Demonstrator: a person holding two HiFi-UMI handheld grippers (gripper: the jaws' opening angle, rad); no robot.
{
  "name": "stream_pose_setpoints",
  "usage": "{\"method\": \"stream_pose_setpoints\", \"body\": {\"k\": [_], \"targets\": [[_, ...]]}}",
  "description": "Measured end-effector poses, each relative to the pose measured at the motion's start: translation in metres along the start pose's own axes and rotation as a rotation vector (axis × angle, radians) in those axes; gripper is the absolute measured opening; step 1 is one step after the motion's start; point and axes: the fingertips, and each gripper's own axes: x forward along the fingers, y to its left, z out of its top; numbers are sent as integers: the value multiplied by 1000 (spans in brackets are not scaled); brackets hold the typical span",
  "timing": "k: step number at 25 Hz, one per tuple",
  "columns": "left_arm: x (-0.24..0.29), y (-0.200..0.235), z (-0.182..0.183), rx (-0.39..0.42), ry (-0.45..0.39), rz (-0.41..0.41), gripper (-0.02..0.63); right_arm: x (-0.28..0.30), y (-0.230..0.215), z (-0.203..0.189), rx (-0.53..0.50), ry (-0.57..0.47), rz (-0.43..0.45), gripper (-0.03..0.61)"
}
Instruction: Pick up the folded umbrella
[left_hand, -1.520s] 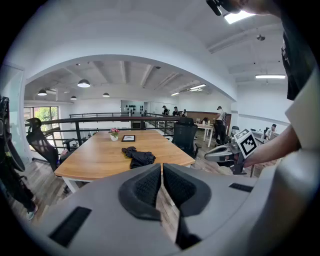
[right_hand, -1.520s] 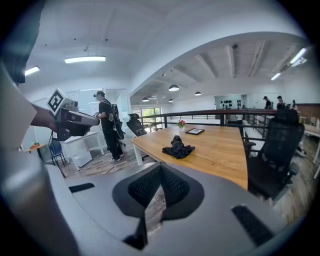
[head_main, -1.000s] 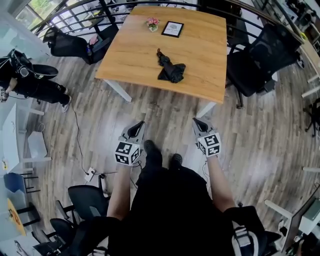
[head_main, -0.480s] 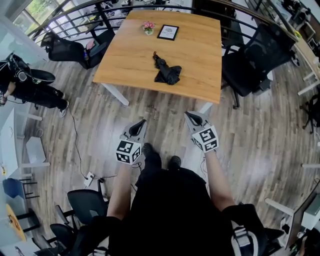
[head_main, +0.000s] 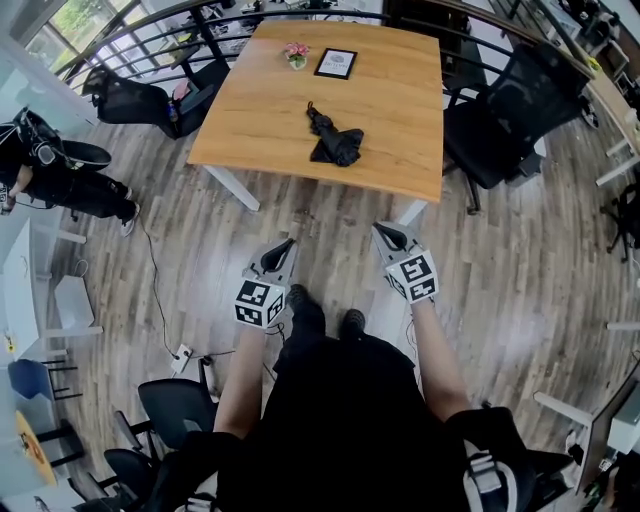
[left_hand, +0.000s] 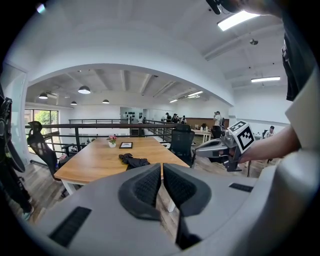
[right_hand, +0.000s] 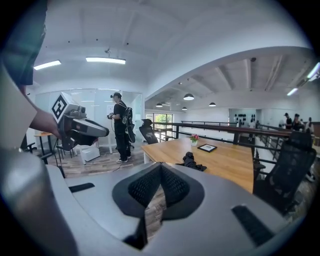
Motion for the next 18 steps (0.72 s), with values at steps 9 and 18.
{"method": "stream_pose_setpoints", "body": {"k": [9, 18], "targets": [[-3, -2, -2, 7, -1, 15, 45, -9, 6, -5, 9, -11, 14, 32], [-7, -8, -5, 4, -2, 9, 228, -17, 5, -6, 21, -36, 7, 209]]}}
